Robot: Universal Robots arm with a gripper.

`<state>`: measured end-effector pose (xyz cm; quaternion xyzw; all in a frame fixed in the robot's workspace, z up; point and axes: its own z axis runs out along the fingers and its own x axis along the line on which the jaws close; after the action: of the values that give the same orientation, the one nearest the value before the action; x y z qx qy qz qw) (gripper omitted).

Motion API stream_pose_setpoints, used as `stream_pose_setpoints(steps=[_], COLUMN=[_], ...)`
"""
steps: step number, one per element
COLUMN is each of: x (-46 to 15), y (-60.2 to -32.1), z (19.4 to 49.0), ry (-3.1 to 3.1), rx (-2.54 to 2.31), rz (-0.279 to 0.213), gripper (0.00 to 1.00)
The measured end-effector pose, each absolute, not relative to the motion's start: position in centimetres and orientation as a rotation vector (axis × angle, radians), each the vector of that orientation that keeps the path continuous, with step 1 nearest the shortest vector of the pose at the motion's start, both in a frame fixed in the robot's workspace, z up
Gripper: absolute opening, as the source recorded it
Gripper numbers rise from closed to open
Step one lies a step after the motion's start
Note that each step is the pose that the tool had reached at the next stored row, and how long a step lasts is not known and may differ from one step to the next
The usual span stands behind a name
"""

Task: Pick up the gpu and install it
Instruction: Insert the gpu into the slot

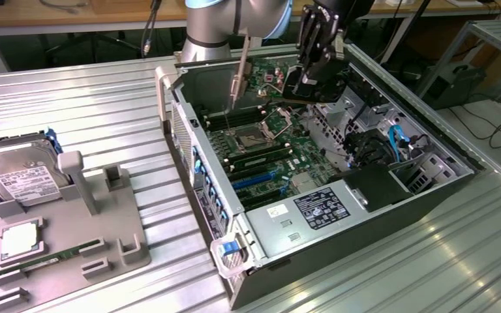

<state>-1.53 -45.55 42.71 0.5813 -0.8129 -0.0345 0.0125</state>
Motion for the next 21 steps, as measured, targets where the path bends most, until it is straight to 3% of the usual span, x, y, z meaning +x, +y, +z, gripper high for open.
stream_pose_setpoints(steps=[21], x=[-1.54], y=[-45.61], z=[42.72], ry=[-2.339], rx=[2.048], rz=[-0.104], gripper=[0.28])
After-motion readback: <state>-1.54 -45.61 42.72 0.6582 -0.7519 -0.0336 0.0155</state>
